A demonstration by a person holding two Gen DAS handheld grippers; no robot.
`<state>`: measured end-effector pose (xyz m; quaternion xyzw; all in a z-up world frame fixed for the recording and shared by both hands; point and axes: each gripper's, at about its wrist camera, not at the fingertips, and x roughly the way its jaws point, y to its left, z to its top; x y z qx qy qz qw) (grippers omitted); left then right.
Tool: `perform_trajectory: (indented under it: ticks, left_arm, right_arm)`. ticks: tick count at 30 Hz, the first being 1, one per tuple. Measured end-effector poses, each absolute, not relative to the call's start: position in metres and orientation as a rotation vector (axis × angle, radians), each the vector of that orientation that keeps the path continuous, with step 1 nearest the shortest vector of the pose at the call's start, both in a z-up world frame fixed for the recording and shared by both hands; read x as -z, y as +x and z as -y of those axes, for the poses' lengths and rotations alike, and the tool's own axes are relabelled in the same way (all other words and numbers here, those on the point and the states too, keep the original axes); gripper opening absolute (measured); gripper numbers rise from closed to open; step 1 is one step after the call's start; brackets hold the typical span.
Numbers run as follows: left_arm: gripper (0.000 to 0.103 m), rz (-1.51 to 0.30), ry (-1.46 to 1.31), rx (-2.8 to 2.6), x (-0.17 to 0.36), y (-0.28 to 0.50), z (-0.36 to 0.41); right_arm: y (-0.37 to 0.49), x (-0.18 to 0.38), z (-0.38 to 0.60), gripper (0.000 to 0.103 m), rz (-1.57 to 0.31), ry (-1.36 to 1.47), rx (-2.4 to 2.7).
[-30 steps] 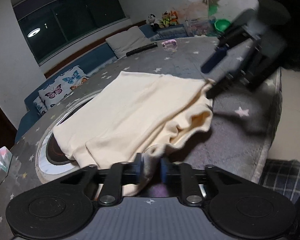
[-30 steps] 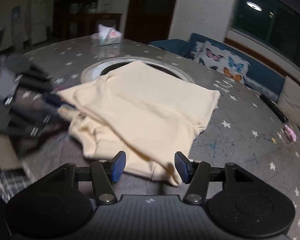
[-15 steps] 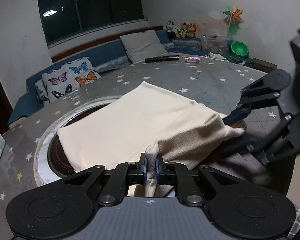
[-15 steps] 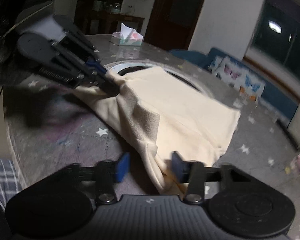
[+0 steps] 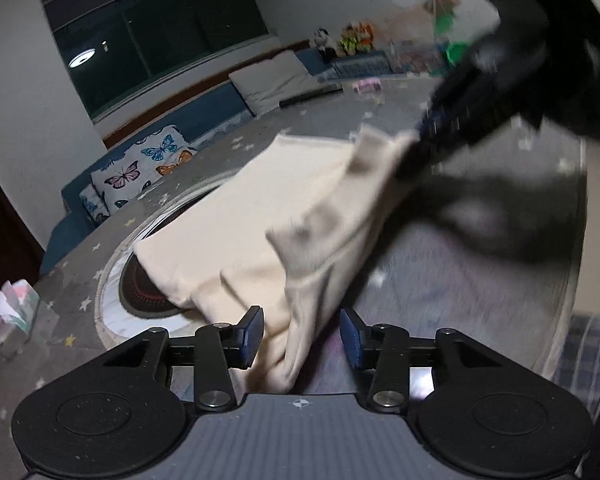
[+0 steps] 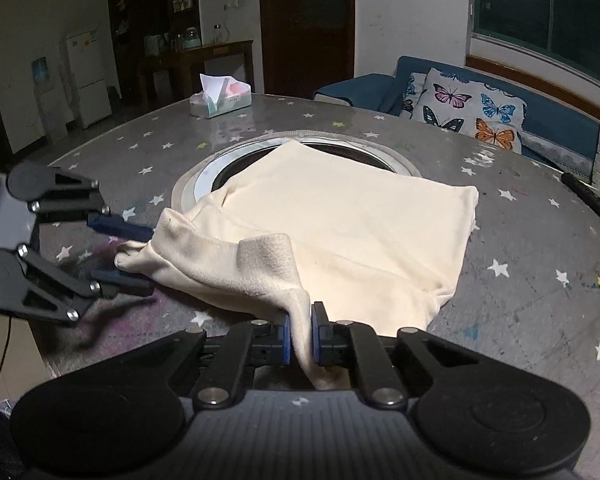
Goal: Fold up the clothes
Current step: 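Grasp the sweatshirt hem with the left gripper while the right gripper grasps another hem corner, then lift the hem with both grippers and fold it up toward the collar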
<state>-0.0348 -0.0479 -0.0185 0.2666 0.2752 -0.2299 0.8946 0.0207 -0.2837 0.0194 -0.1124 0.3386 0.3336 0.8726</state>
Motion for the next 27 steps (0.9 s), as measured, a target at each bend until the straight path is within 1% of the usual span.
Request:
perform_trajectory:
  ticks: [1, 2, 3, 5, 10, 19, 22, 27]
  left_arm:
    - [0.037, -0.573, 0.56, 0.475, 0.021, -0.035, 0.047]
    - [0.025, -0.574, 0.557, 0.478, 0.021, -0.036, 0.047]
    - [0.011, -0.576, 0.554, 0.476, 0.021, -0.036, 0.046]
    - [0.005, -0.574, 0.542, 0.467, 0.019, -0.035, 0.043]
    - [0.005, -0.541, 0.49, 0.476, -0.003, -0.05, 0.035]
    - [0.005, -0.51, 0.437, 0.558, -0.054, -0.12, 0.026]
    - [0.005, -0.481, 0.428, 0.537, -0.066, -0.114, 0.027]
    - [0.005, -0.464, 0.406, 0.492, -0.07, -0.067, 0.03]
  right_arm:
    - [0.02, -0.02, 0.283, 0.008, -0.704, -0.236, -0.694]
    - [0.019, -0.02, 0.282, 0.007, -0.7, -0.237, -0.691]
    - [0.018, -0.02, 0.282, 0.007, -0.696, -0.237, -0.687]
    - [0.015, -0.02, 0.283, 0.005, -0.687, -0.233, -0.679]
    - [-0.004, -0.028, 0.286, 0.005, -0.652, -0.23, -0.687]
    - [-0.075, -0.071, 0.31, 0.005, -0.637, -0.212, -0.747]
    - [-0.083, -0.083, 0.31, 0.004, -0.624, -0.219, -0.749]
    - [-0.042, -0.086, 0.305, 0.004, -0.618, -0.211, -0.714]
